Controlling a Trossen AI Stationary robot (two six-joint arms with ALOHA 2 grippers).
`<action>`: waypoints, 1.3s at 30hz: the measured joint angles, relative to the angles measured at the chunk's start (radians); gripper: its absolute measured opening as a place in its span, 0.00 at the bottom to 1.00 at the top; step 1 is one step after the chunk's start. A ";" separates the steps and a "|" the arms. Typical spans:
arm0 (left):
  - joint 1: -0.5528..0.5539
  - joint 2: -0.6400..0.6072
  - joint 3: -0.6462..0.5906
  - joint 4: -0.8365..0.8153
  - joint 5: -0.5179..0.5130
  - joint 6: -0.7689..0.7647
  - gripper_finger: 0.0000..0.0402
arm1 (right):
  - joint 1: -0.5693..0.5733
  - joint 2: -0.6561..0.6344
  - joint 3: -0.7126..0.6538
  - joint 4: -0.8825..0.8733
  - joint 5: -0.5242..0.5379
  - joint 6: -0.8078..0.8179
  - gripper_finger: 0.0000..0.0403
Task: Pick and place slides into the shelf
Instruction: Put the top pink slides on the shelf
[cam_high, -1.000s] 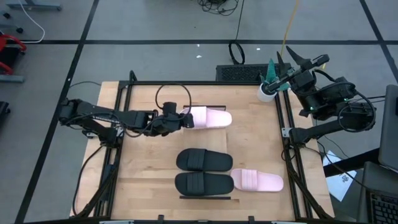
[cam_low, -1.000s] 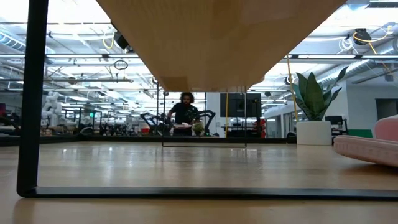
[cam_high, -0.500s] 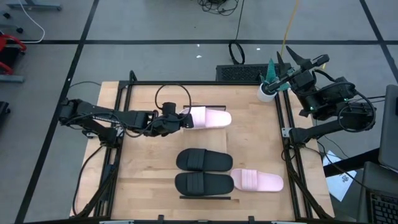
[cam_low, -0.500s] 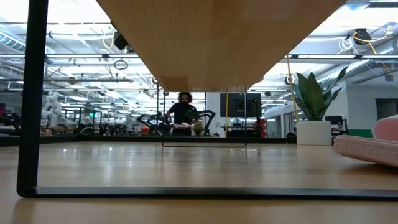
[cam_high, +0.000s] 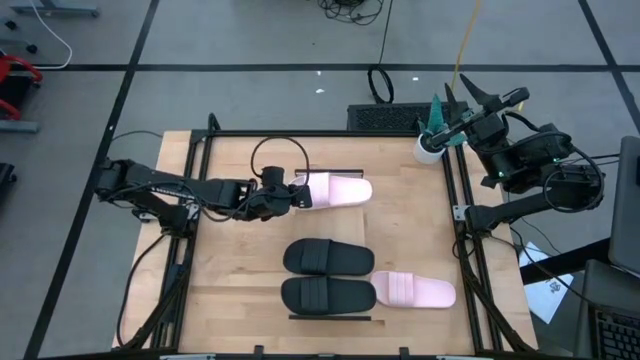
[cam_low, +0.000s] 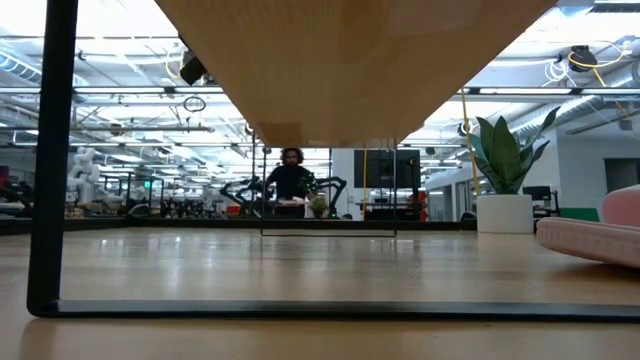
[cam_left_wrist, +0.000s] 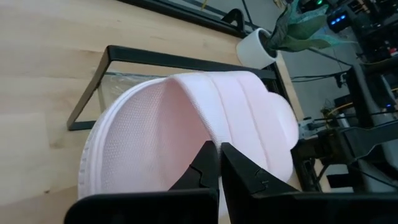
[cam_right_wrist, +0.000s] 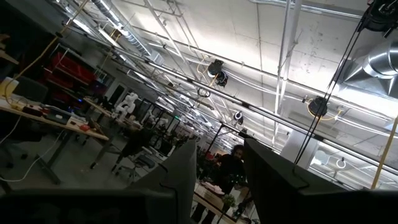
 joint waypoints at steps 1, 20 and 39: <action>0.002 0.008 0.000 0.010 0.000 0.003 0.00 | 0.000 0.001 0.000 0.000 0.000 0.000 0.31; 0.013 0.016 0.000 -0.012 0.027 0.021 0.09 | 0.000 0.012 0.000 0.000 0.000 0.000 0.31; 0.013 0.002 0.000 -0.013 0.028 0.044 0.30 | 0.000 0.012 0.000 0.000 0.000 0.000 0.31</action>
